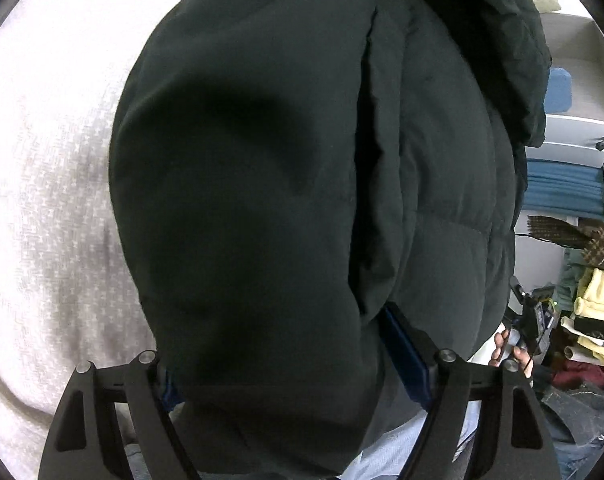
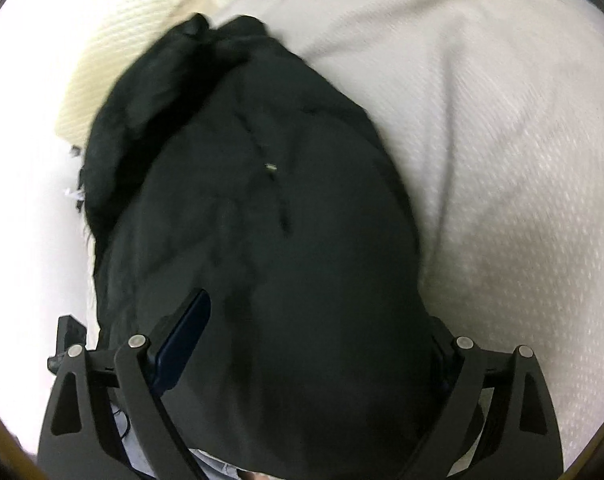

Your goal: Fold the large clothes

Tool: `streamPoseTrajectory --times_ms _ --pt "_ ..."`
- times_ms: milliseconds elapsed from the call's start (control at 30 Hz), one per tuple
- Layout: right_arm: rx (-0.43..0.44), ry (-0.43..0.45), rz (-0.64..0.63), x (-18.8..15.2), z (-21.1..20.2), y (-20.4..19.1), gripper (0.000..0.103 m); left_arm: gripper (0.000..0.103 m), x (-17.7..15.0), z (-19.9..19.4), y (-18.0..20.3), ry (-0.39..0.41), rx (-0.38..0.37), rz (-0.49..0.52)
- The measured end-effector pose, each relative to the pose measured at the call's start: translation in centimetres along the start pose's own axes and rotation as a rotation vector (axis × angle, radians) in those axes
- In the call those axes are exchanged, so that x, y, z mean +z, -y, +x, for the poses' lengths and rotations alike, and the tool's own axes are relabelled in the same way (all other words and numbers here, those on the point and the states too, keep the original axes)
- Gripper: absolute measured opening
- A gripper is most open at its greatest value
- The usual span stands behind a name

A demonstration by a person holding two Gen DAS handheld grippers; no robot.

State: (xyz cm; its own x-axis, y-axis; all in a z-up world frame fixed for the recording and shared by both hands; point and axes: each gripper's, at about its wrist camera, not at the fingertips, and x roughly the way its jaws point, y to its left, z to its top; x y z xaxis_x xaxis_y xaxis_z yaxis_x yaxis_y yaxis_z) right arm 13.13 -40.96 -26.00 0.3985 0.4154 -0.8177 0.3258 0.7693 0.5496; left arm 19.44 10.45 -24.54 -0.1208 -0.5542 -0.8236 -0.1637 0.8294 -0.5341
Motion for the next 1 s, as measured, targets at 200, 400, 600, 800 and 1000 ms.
streamPoseTrajectory --times_ms 200,400,600,800,1000 --pt "0.008 -0.060 -0.047 0.2 1.4 -0.9 0.090 0.081 -1.0 -0.4 1.7 0.013 -0.074 0.104" --pt "0.109 0.000 -0.105 0.2 -0.2 -2.5 0.021 0.032 -2.5 -2.8 1.9 0.114 -0.176 0.120" --pt "0.265 0.086 -0.111 0.3 -3.7 -5.0 0.011 0.012 -4.2 -8.6 0.7 0.239 -0.290 0.100" --pt "0.272 0.181 -0.185 -0.9 -9.9 -9.4 0.009 0.010 -7.5 -15.6 1.2 0.390 -0.419 0.090" --pt "0.314 0.264 -0.247 -4.0 -16.8 -10.9 0.009 0.009 -11.6 -20.3 1.6 0.474 -0.483 0.112"
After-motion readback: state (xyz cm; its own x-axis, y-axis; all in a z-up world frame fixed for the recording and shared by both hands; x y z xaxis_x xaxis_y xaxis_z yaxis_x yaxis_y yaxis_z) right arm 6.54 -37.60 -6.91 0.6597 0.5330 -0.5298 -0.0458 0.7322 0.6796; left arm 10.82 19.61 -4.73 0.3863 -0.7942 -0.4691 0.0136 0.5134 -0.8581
